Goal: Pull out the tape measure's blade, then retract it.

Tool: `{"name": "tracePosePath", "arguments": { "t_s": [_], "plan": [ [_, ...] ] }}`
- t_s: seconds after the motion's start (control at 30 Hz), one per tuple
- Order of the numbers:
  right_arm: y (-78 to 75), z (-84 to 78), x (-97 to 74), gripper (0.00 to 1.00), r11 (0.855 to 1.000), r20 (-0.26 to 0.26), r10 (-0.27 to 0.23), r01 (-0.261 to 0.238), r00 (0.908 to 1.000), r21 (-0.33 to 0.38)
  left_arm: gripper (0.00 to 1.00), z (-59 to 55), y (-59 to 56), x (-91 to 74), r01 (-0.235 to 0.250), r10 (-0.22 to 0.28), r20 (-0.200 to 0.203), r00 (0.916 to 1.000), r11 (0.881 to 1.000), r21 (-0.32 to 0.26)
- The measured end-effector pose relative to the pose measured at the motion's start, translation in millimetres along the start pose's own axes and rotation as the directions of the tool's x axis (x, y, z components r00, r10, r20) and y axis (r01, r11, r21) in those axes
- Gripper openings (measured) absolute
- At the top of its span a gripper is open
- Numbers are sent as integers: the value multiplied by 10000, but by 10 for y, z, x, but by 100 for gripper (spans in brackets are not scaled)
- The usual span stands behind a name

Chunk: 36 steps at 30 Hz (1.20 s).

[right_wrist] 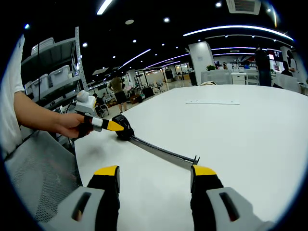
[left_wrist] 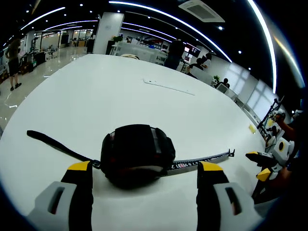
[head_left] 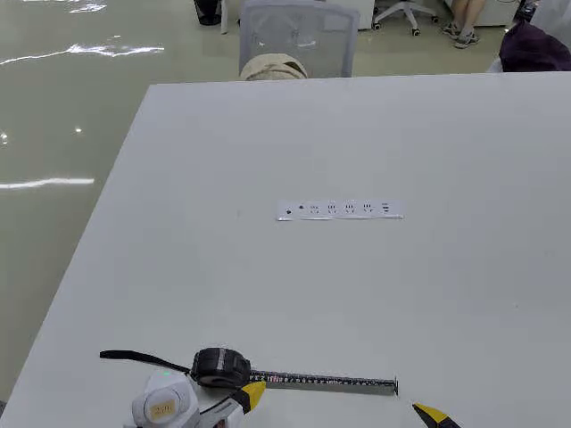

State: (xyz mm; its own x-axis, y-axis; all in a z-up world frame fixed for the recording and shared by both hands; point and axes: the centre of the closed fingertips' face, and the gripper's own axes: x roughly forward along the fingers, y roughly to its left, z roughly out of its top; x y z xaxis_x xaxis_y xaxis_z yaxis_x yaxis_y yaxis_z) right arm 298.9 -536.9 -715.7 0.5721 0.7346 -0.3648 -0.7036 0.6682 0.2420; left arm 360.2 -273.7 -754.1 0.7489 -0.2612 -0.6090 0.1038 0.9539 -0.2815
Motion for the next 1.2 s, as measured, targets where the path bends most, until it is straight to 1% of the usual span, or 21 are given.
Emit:
{"name": "tracePosePath", "arguments": {
  "t_s": [0.2,0.27,0.33,0.5,0.57,0.93,1.03,1.13,1.2],
  "plan": [
    [-19,0,-10,58,10000,17,-23,23,10000,89,87,7,-3,25,7,-7,3,10000,10000,20],
    [-21,-2,-14,56,10000,43,3,-3,10000,48,87,13,-11,29,35,-35,16,10000,10000,-4],
    [-24,-18,-9,57,10000,-42,-4,4,10000,95,87,10,-23,32,63,-63,-10,10000,10000,29],
    [-20,-18,-15,56,10000,-52,-17,17,10000,39,86,1,-73,43,220,-220,-52,9997,9998,10],
    [-16,-19,-15,56,10000,-62,-8,8,10000,27,85,1,-85,48,245,-244,-55,9997,9997,86],
    [-57,-27,-23,55,10000,-67,-95,95,9999,26,86,14,-89,53,183,-183,8,9998,9998,-90],
    [-86,-20,-35,55,9999,-61,-115,115,9999,123,87,30,-90,45,263,-263,4,9997,9989,-387],
    [-110,-20,-45,54,9998,-45,-174,175,9998,84,83,17,-70,32,141,-144,-54,9999,9988,-472],
    [-121,-21,-47,54,9997,-36,-196,197,9998,108,83,4,-80,49,-12,9,-71,10000,9991,-419]
  ]
}}
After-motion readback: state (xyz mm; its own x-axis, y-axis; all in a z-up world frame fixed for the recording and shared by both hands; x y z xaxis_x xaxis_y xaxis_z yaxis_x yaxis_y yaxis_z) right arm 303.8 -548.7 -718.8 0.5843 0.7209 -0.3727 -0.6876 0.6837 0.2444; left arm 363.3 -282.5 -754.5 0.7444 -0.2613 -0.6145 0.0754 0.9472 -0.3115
